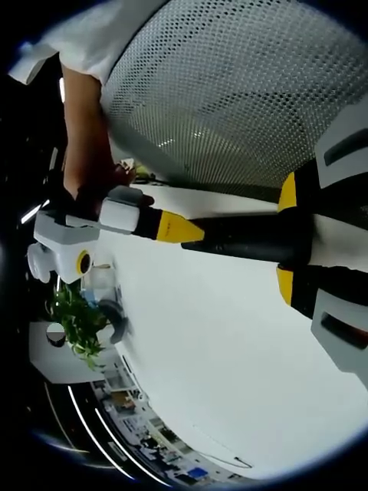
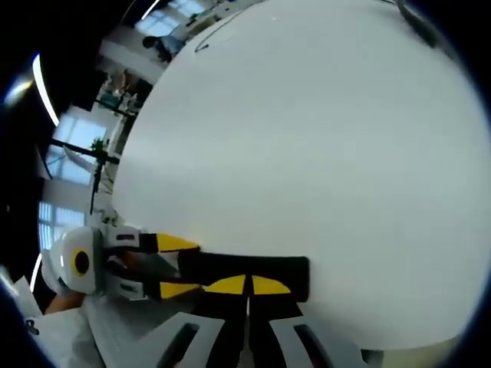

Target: Press the specified remote control buttons in sequence, fully releasing each button before pressing the next.

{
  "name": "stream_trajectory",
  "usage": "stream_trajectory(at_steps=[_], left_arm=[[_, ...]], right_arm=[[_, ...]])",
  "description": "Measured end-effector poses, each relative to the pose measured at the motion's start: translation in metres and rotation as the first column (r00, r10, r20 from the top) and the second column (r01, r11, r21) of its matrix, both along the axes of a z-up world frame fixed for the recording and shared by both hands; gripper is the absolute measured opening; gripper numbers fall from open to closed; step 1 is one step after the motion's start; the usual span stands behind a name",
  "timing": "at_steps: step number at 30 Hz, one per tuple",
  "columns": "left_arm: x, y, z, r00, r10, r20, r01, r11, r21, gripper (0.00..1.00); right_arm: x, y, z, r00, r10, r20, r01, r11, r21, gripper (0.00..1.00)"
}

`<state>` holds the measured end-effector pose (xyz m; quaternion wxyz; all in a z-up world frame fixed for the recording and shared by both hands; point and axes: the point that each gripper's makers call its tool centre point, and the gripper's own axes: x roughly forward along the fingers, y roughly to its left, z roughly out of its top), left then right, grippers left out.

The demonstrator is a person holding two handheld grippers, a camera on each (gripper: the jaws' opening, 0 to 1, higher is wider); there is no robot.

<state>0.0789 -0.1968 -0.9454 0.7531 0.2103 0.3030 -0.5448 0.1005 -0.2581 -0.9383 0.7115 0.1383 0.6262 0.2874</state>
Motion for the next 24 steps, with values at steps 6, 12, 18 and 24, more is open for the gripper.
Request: stream_trajectory(at_steps=[6,12,18,24], left_arm=[[0.0,0.0002,0.0001,1.0,0.004,-0.002,-0.004,1.0,-0.004,0.25],[0.0001,0.0003,0.0002,1.0,0.003,-0.002,-0.003,1.0,-0.005,0.25],[0.0003,0.0003,0.0,1.0,0.003,-0.001,-0.003,1.0,-0.005,0.25],[0.0005,0.0004,-0.0001,1.0,0.0,0.0,0.0,1.0,-0.003,0.25]], right_arm=[[0.0,-0.0001,0.0002,1.0,-0.006,-0.005,0.006,1.0,0.009,0.0],[0.0009,-0.0005,-0.0002,1.0,-0.01,-0.003,0.01,1.0,0.015,0.0],[0.0011,-0.0005,-0.0002,1.0,-0.011,0.002,0.011,1.0,0.014,0.0],[0.0012,-0.0005,-0.0001,1.0,-0.013,0.001,0.013,1.0,0.015,0.0]])
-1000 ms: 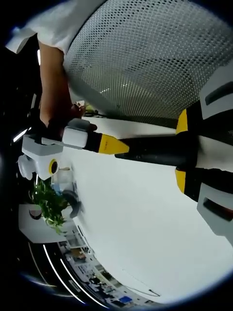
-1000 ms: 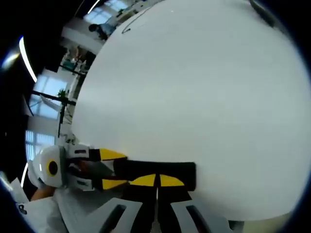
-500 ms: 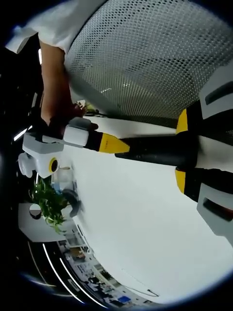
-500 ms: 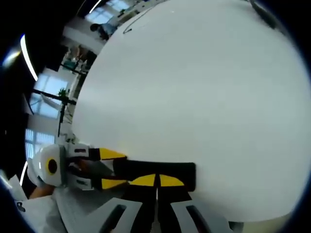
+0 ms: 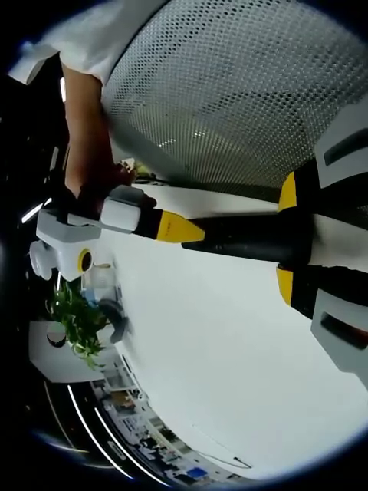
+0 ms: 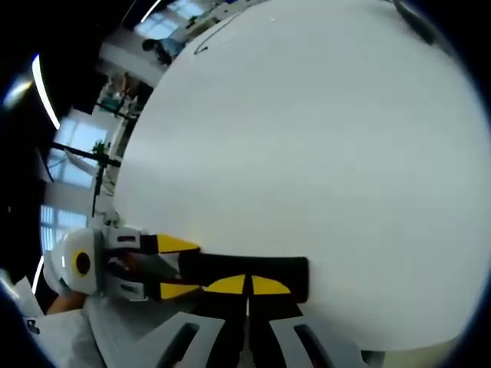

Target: Press the specified remote control buttons in sequence, fully releasing each button before pressing the next.

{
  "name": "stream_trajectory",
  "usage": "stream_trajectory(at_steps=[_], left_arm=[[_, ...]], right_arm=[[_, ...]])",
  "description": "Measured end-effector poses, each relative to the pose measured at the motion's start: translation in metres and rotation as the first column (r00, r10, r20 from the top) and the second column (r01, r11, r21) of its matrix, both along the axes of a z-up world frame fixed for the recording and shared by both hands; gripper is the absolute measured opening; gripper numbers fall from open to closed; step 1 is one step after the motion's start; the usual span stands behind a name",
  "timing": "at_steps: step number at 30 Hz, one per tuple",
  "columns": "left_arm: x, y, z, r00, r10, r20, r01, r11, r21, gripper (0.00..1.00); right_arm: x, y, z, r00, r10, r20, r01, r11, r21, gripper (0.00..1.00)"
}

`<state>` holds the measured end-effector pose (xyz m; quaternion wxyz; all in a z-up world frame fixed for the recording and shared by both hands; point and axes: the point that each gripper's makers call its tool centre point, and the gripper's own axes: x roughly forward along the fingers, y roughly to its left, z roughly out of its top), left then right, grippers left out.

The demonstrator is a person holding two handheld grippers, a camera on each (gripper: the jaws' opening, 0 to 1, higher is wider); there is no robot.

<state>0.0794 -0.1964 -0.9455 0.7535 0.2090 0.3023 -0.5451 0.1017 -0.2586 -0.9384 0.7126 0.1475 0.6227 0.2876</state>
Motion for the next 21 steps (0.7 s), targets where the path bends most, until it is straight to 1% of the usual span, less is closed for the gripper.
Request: stream_trajectory(at_steps=[6,11,16,18,19,21], left_arm=[[-0.0001,0.0,-0.0001,1.0,0.0,-0.001,0.0,1.0,0.004,0.25],[-0.0002,0.0003,-0.0003,1.0,0.0,-0.001,0.0,1.0,0.003,0.25],[-0.0011,-0.001,0.0,1.0,-0.004,-0.004,0.004,1.0,0.0,0.24],[-0.004,-0.0037,0.0002,1.0,-0.012,-0.015,0.012,1.0,-0.005,0.24],[-0.0048,-0.0051,0.0009,1.0,-0.019,-0.012,0.019,1.0,-0.008,0.24],[-0.0065,-0.0059,0.0008,1.0,-0.025,-0.011,0.025,1.0,-0.006,0.24]], right_arm=[[-0.0004,0.0008,0.0006,0.999,0.024,0.022,-0.024,1.0,-0.013,0.0],[0.0003,-0.0007,0.0008,1.0,-0.005,-0.012,0.005,1.0,0.008,0.0],[-0.0011,0.0007,0.0025,1.0,0.008,-0.003,-0.008,1.0,-0.005,0.0],[0.0004,0.0023,0.0036,1.0,0.007,0.006,-0.007,1.0,0.009,0.0],[0.0011,0.0047,0.0057,1.0,0.002,0.007,-0.002,1.0,0.029,0.0],[0.0015,0.0068,0.0064,1.0,-0.011,-0.007,0.012,0.998,0.058,0.0]])
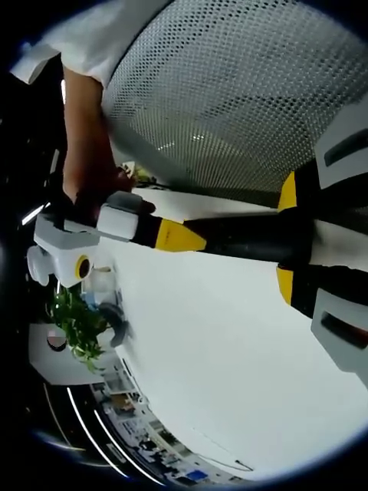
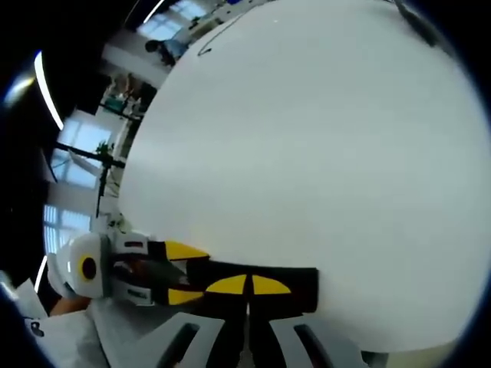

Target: Press the specified remote control buttons in sequence, fully releasing each button before pressing the next.

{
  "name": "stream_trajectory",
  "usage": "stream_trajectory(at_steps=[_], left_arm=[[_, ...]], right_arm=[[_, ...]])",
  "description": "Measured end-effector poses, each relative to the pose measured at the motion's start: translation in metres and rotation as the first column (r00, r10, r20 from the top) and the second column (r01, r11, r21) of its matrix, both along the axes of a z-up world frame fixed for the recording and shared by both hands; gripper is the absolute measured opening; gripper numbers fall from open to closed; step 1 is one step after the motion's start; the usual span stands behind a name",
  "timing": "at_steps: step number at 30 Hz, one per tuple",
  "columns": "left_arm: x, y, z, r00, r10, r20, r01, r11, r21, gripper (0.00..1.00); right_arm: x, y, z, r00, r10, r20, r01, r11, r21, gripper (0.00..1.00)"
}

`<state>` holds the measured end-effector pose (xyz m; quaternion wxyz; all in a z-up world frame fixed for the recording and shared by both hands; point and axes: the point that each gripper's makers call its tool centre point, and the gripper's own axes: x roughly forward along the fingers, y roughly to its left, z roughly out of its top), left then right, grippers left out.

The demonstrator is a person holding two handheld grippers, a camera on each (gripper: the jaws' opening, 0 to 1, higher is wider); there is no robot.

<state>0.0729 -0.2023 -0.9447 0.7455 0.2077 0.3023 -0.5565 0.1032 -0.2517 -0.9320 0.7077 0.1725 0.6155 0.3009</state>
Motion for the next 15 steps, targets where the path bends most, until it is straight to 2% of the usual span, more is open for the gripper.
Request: stream_trajectory(at_steps=[6,15], left_arm=[[-0.002,0.0,0.0,1.0,-0.005,-0.005,0.005,1.0,-0.004,0.24],[-0.002,0.0,0.0,1.0,-0.017,0.01,0.017,1.0,0.003,0.24]], right_arm=[[-0.002,0.009,0.001,0.999,-0.009,-0.033,0.011,0.999,0.052,0.0],[-0.005,0.013,-0.004,0.999,0.028,-0.031,-0.028,0.999,0.03,0.0]])
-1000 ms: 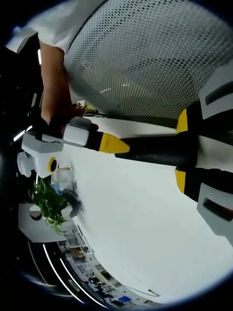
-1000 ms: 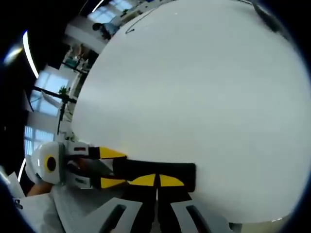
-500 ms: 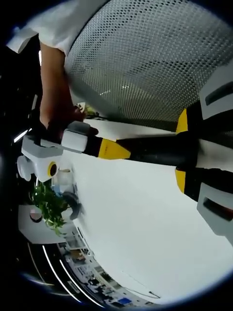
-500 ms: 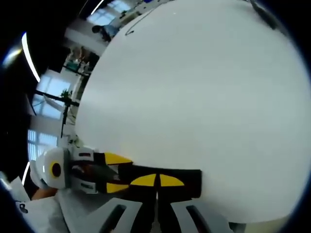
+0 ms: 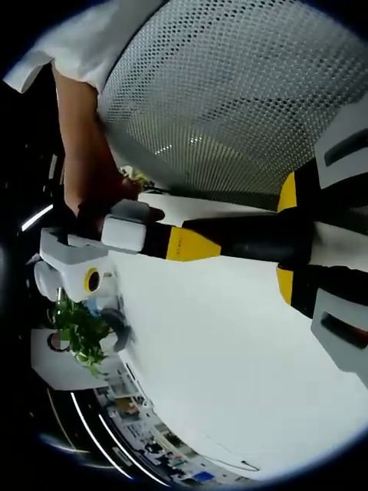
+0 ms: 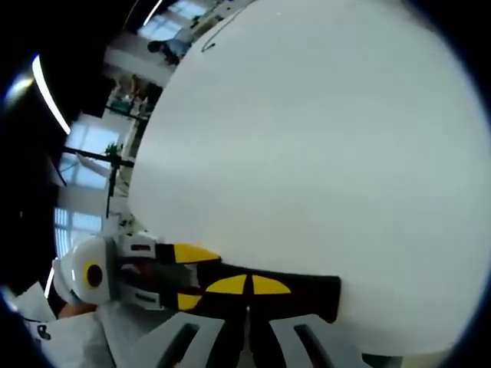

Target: Press the specified remote control buttons in sequence, fully releasing each button before pressing the next.

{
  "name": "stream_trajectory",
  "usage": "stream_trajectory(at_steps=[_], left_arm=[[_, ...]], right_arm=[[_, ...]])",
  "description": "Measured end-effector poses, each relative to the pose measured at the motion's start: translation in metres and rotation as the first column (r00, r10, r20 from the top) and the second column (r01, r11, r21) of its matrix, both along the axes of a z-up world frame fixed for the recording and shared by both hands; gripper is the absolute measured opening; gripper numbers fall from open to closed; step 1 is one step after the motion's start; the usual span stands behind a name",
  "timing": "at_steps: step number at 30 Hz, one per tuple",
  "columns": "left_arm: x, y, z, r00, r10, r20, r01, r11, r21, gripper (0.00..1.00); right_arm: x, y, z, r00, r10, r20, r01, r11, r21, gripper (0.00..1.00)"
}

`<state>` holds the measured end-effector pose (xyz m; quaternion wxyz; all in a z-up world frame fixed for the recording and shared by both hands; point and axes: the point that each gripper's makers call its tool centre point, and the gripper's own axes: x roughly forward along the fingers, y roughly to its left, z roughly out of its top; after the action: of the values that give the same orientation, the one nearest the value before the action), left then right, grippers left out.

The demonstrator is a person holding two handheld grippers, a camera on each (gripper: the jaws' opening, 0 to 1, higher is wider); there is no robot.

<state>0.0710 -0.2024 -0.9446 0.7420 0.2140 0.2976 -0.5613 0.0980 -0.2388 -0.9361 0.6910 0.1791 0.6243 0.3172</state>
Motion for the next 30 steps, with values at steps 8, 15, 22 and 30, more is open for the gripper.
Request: stream_trajectory(at_steps=[8,15,22,30], left_arm=[[0.0005,0.0,-0.0005,1.0,-0.002,0.003,0.002,1.0,-0.001,0.24],[0.0005,0.0,-0.0008,1.0,-0.002,0.001,0.002,1.0,-0.005,0.24],[0.0009,-0.0004,-0.0005,1.0,-0.003,0.001,0.003,1.0,-0.009,0.24],[0.0019,-0.0009,-0.0003,1.0,-0.004,0.002,0.004,1.0,-0.009,0.24]], right_arm=[[-0.0003,0.0004,-0.0001,1.0,0.004,0.012,-0.004,1.0,-0.006,0.0],[-0.0004,0.0003,-0.0008,1.0,-0.002,0.012,0.002,1.0,-0.002,0.0],[0.0008,0.0011,-0.0013,1.0,-0.007,0.012,0.007,1.0,0.003,0.0],[0.0017,0.0032,-0.0016,1.0,-0.009,0.027,0.009,1.0,0.003,0.0]])
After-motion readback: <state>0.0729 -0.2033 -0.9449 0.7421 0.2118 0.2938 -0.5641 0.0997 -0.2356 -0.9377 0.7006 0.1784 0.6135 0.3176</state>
